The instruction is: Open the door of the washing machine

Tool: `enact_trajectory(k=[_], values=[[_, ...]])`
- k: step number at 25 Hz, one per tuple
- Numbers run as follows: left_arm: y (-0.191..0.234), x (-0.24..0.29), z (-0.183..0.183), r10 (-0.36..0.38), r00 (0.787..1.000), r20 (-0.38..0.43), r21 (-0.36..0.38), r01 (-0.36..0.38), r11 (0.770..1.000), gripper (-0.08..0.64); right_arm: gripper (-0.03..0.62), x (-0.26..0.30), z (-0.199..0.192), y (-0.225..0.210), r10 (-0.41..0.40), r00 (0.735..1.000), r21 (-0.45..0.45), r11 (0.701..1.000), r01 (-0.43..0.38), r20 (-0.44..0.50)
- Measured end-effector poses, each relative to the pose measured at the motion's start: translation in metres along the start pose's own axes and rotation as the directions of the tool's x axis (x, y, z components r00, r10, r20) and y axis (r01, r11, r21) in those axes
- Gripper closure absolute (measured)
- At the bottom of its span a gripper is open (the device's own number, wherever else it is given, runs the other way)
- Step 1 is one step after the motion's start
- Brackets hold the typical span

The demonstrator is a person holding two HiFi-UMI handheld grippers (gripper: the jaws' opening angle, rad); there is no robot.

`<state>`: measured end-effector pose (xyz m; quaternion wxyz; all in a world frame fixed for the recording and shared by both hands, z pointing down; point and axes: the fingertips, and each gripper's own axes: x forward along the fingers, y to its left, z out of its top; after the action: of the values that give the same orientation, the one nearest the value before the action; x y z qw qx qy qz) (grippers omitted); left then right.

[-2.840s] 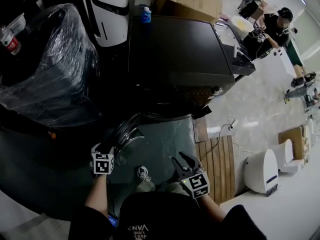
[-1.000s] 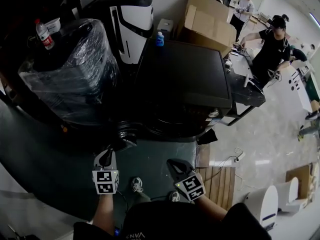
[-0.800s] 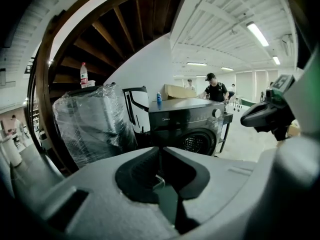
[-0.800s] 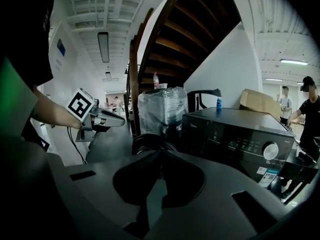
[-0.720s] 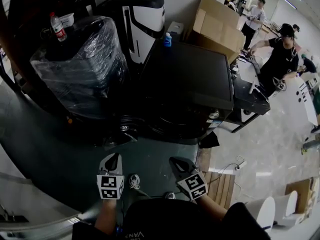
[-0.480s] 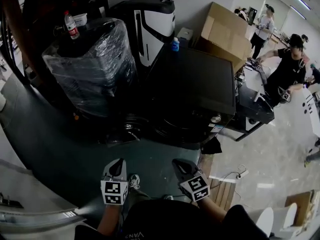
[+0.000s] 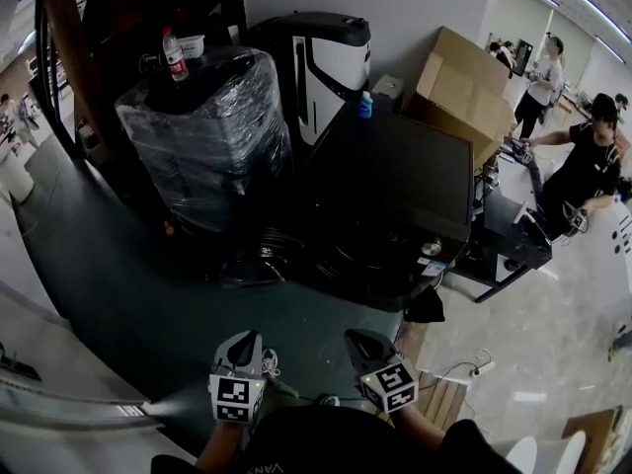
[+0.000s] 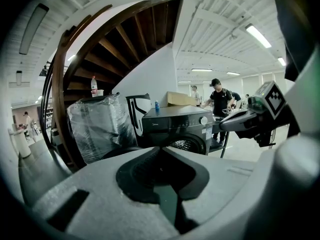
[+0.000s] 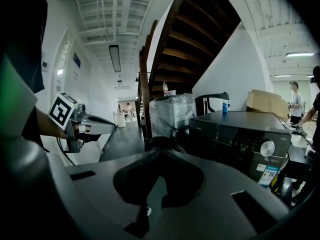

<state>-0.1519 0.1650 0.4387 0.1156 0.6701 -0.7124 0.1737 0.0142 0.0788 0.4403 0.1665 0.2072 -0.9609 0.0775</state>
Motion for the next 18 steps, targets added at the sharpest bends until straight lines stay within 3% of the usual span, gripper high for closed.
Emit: enact_trajectory(k=[9, 18], values=[[-0.019, -0.009, -0.014, -0.015, 1.000, -0.023, -0.007, 0.015, 1.000, 0.538, 0.586, -0.010, -0.010, 0.008, 0.033, 0.999, -0.011, 0.999, -0.033, -0.016], [-0.019, -0.007, 0.000, -0.007, 1.000, -0.008, 0.000, 0.007, 1.000, 0.541, 0.587, -0.009, -0.004, 0.005, 0.035, 0.999, -0.030, 0.999, -0.036, -0.014]])
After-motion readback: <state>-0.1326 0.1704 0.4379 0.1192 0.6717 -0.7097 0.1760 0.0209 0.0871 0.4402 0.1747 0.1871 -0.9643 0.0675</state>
